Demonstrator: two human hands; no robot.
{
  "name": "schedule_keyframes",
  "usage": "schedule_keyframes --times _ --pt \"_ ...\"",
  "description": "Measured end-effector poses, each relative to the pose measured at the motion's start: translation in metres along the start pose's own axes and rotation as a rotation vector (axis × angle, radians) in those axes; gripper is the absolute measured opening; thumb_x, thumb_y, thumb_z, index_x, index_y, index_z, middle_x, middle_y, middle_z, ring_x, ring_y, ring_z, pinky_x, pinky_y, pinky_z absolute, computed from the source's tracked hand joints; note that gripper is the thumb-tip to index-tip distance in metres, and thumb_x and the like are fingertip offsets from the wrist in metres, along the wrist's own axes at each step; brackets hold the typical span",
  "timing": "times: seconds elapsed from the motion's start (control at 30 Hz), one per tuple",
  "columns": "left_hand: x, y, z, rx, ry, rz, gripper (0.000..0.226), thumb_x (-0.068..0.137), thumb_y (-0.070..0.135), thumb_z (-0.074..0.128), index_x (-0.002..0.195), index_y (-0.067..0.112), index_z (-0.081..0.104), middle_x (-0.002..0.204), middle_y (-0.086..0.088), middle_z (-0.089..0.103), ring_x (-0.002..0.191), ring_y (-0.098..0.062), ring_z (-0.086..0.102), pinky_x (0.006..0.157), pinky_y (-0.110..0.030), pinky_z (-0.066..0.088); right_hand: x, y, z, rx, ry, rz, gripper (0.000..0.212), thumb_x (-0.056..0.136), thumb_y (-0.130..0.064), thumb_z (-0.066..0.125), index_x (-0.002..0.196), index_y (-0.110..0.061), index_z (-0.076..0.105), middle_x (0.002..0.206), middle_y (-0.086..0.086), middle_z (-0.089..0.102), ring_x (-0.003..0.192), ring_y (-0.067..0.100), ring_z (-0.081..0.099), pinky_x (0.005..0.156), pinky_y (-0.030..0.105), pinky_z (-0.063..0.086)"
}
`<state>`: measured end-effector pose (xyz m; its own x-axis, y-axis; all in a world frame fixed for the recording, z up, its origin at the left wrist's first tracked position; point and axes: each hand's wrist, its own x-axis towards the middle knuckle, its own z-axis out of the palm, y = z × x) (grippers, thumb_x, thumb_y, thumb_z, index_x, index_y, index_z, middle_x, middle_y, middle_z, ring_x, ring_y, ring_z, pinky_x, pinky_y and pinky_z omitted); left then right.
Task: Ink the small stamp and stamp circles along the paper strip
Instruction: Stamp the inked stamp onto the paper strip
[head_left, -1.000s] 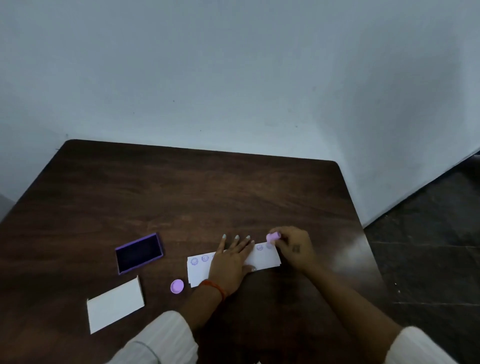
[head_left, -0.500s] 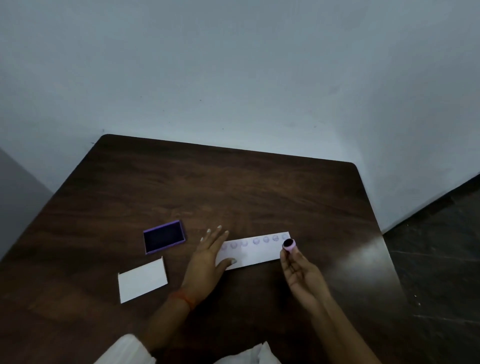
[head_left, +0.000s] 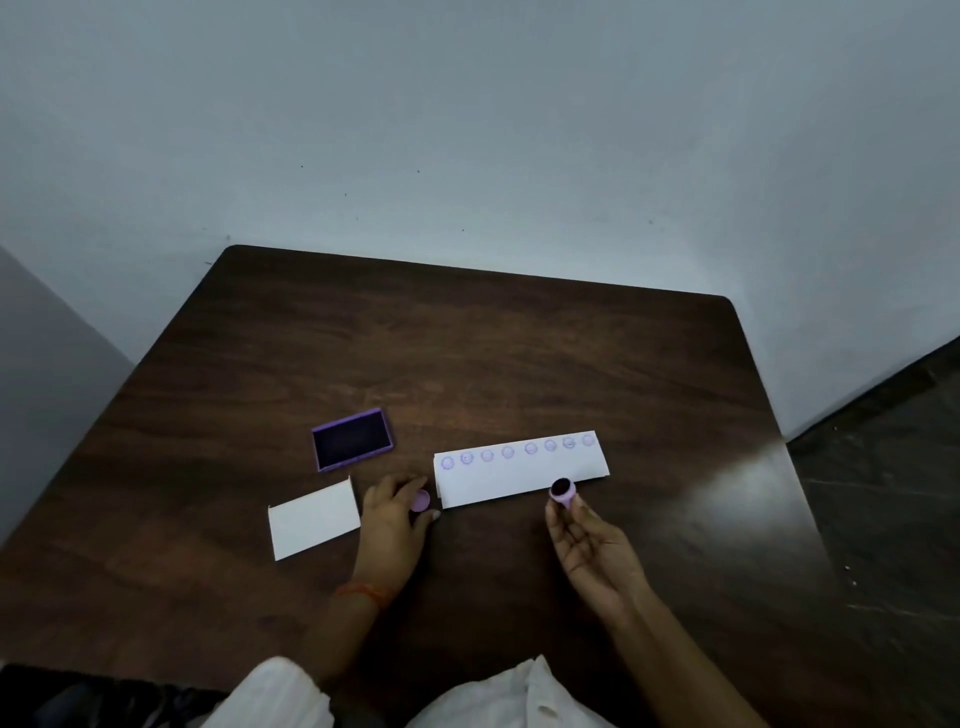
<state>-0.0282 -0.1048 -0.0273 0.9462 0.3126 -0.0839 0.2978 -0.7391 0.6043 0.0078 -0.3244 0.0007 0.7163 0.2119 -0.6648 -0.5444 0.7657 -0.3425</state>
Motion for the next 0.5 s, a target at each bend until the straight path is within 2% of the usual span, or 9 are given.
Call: schedule_keyframes --times 0.13,0.3,0.5 --pt "0.0009 0.0 -0.0004 0.003 0.003 -0.002 0.036 0.084 0.015 0.064 0.12 0.011 0.06 0.124 -0.013 0.055 0.114 -0.026 0.047 0.101 -0.034 0.038 -0.0001 0.0018 -0.003 -0.009 0.005 -0.001 0.016 0.089 0.001 0.049 0.088 0.003 0.066 0.076 0.012 0.077 0.068 0.017 0.074 0.057 0.027 0.061" --pt "0.0017 -0.0005 -0.0051 -0.024 0.011 0.011 0.033 0.084 0.018 0.064 0.117 0.012 0.062 0.12 -0.01 0.059 0.111 -0.024 0.051 0.099 -0.034 0.042 -0.0017 0.0013 -0.002 -0.022 -0.008 -0.008 0.026 0.089 0.001 0.05 0.076 0.003 0.073 0.078 0.013 0.077 0.069 0.018 0.074 0.058 0.028 0.061" --pt "-0.0033 -0.0025 -0.0066 -0.034 0.018 0.006 0.033 0.083 0.016 0.065 0.116 0.012 0.062 0.12 -0.009 0.059 0.11 -0.022 0.051 0.098 -0.031 0.042 -0.0015 0.0036 0.0045 -0.023 -0.012 -0.003 0.028 0.088 0.002 0.051 0.073 0.002 0.074 0.078 0.013 0.077 0.07 0.019 0.074 0.06 0.029 0.062"
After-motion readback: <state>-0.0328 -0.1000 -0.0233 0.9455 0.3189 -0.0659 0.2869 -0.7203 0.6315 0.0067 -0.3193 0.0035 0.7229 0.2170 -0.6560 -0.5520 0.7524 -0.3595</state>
